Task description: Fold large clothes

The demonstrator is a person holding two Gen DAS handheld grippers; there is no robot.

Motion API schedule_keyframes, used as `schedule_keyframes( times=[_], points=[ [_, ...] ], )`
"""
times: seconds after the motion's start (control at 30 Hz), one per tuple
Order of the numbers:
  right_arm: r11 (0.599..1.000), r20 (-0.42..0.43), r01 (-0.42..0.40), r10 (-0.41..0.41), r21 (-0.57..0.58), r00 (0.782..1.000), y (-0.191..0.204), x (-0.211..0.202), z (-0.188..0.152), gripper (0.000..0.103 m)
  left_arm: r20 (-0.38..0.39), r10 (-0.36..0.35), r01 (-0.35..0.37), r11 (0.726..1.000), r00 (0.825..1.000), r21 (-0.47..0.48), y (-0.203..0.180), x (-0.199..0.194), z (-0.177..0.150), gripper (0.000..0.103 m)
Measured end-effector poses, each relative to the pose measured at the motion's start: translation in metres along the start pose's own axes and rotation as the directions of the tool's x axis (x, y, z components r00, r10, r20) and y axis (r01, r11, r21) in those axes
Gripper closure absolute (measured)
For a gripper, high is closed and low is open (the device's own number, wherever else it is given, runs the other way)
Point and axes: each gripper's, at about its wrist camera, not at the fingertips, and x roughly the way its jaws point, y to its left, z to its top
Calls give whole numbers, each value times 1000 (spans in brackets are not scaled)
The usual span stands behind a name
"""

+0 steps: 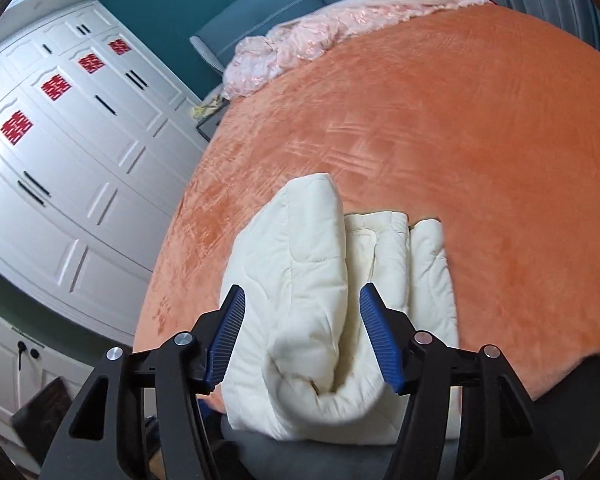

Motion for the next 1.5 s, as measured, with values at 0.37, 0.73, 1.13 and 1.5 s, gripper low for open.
schedule_keyframes(
  times=[0.37,0.73,1.13,1.5],
  points=[
    [998,-142,59,-58,4,988,12,55,4,91,63,144,-132,977,988,-167,66,-9,61,35],
    [975,-72,216,-212,55,975,-74,2,-42,94,-36,109,-111,992,993,-56,17,50,59,37],
    [958,-109,286,-285,-3,952,-86,45,-55,90,-114,296,-285,953,948,104,-11,111,29,38],
    [946,-114,321,-325,-50,939,-85,69,-61,87,-119,382,-364,919,916,150,-7,141,16,37]
  ],
)
